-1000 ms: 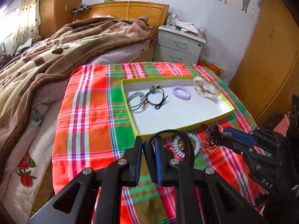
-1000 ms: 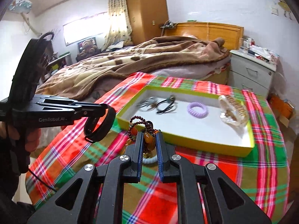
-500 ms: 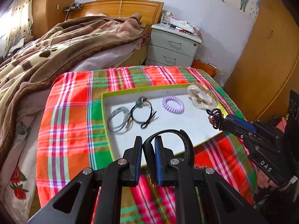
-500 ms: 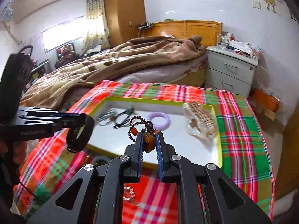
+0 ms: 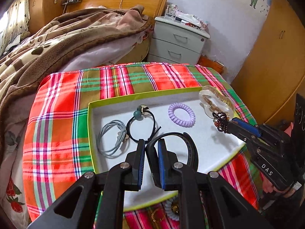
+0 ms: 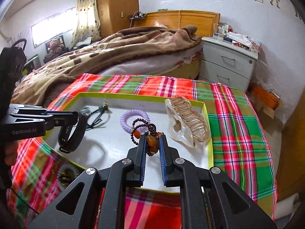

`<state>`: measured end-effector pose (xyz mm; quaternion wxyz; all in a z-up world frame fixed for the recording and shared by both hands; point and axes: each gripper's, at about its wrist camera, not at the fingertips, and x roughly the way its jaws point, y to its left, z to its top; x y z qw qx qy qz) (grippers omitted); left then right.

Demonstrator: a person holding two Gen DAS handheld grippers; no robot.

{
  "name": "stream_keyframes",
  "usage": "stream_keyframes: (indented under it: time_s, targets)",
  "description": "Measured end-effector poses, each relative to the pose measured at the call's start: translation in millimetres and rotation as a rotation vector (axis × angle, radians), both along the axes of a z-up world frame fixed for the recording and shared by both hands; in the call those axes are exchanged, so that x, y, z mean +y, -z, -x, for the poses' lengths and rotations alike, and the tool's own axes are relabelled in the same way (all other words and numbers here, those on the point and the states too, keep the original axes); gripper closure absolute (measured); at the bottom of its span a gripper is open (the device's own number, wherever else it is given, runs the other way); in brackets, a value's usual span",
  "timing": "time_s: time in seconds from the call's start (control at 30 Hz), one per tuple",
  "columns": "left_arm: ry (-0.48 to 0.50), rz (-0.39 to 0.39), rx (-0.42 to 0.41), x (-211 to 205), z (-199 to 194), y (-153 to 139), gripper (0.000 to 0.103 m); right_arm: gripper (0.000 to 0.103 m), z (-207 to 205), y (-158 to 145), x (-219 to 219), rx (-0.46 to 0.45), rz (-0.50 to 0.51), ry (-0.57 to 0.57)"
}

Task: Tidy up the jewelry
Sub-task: 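Carry the black strap and amber bead bracelet into the box with both grippers, then open both grippers to release the strap and bead bracelet in the box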

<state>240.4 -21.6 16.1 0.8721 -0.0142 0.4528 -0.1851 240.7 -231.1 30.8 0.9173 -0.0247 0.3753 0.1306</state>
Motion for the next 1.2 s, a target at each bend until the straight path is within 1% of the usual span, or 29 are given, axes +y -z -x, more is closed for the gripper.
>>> stream_keyframes:
  time_s: [0.3, 0.5, 0.7, 1.03, 1.2]
  targets:
    - [-0.014, -0.013, 0.027, -0.2, -15.1, 13.6, 0.089, 0.089, -12.5, 13.0, 1.1, 0.024, 0.062, 0.013]
    - [-0.026, -0.022, 0.043, 1.8, -21.9, 21.0, 0.089, 0.089, -17.9, 17.4, 1.2, 0.035, 0.085, 0.02]
    - [-0.034, 0.005, 0.065, 3.9, -25.2, 24.1, 0.088, 0.089, -18.4, 19.9, 1.5, 0.045, 0.084, 0.017]
    - [-0.026, 0.014, 0.081, 2.9, -24.1, 26.6, 0.087, 0.088, -18.9, 18.9, 2.5, 0.051, 0.071, 0.015]
    - [-0.022, 0.028, 0.083, 3.8, -23.1, 25.9, 0.08, 0.085, -18.3, 17.6, 2.4, 0.047, 0.059, 0.014]
